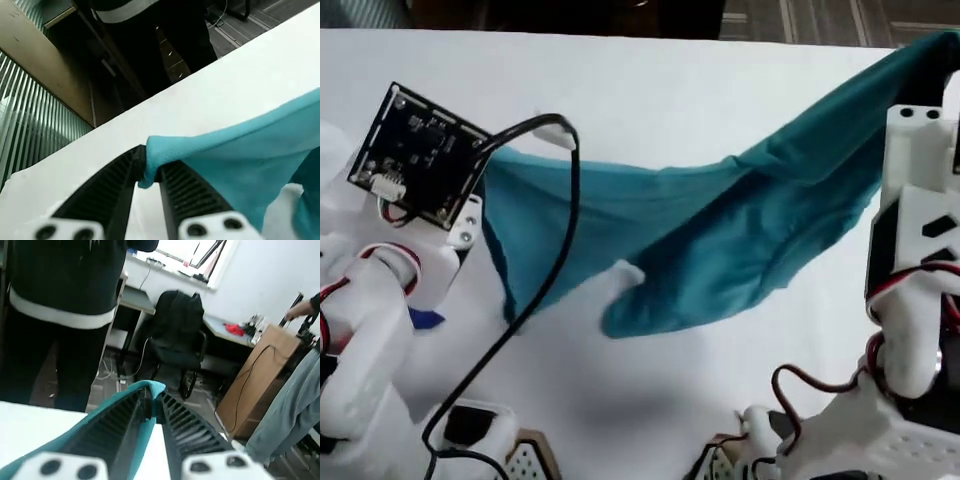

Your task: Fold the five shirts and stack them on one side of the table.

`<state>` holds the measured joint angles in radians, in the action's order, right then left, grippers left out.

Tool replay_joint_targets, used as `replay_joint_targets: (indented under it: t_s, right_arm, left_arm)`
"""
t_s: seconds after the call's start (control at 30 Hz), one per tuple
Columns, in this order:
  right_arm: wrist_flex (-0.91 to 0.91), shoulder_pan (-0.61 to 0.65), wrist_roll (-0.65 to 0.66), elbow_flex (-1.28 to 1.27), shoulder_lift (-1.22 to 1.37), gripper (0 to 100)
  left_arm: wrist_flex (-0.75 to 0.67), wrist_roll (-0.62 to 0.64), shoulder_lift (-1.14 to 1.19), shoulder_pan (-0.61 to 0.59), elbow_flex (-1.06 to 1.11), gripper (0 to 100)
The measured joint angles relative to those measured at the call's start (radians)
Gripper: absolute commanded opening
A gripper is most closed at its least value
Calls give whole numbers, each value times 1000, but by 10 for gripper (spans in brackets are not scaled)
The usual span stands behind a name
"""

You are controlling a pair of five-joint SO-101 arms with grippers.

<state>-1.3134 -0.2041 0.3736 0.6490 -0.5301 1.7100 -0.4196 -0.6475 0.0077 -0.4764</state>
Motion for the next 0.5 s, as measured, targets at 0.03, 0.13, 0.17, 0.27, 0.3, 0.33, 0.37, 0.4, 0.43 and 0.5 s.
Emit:
replay_joint_targets:
  t_s: [0.03,0.13,0.17,0.27,0.3,0.33,0.37,0.4,0.43,0.5]
  right_arm:
    - [15,-5,0,0,-3,18]
    - [71,-34,0,0,-6,18]
    - [91,-41,0,0,-6,18]
    - [138,-61,0,0,-6,18]
    - [153,-64,8,0,-6,18]
    - [167,-64,20,0,-6,18]
    - [178,-64,38,0,-6,18]
    - [183,-64,48,0,-6,18]
    - [184,-64,52,0,-6,18]
    - [184,-64,57,0,-6,18]
  left_arm:
    - [5,0,0,0,6,27]
    - [8,0,-2,0,54,27]
    - [8,0,0,0,78,27]
    - [8,0,2,2,140,27]
    - [8,0,2,2,155,27]
    - [5,0,2,2,160,27]
    - [3,0,2,-2,161,27]
    - [-5,0,2,-12,161,27]
    - [-11,0,2,-23,158,27]
    - [-17,0,3,-49,124,27]
